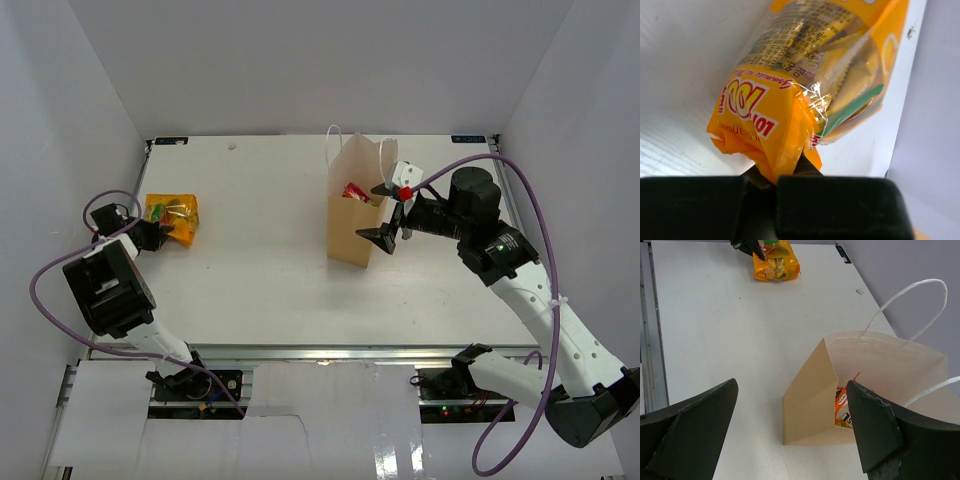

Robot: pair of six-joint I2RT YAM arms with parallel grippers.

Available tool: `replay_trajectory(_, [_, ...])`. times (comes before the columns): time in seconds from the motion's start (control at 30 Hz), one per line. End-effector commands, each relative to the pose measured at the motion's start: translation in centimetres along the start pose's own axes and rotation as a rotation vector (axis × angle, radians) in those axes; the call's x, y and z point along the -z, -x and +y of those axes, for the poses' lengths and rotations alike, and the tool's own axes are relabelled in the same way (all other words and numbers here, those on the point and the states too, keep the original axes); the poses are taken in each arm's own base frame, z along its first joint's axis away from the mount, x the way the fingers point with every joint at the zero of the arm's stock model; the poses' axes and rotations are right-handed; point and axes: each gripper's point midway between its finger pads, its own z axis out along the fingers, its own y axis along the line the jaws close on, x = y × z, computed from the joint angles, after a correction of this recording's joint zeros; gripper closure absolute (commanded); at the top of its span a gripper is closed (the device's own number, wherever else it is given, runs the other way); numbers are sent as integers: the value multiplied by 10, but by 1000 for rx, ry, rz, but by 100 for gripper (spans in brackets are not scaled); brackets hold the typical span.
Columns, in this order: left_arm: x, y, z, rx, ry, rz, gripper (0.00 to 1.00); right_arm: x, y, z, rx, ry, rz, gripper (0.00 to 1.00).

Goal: Place the snacks into the paper bag

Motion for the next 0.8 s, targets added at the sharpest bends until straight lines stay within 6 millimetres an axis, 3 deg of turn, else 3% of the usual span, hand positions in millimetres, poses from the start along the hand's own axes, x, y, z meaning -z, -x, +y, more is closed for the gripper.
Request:
replay_trajectory(0.0, [7, 10, -5, -78, -59, -25, 98, 7, 15, -1, 22, -7, -38, 6])
replay_trajectory(0.2, [44, 2, -74, -202, -334, -3, 100, 15, 16, -19, 17, -76, -30, 5])
replay_trajectory(0.37, [77, -19, -122, -256, -489, 32, 100, 24, 21, -43, 27, -158, -27, 6])
replay_trajectory(0.5, [116, -35, -165, -304, -625, 49, 100, 32, 20, -69, -7, -275, -22, 6])
replay_trajectory(0.77, [181, -80, -246, -414, -843, 89, 100, 53, -5, -116, -129, -456, 6, 7])
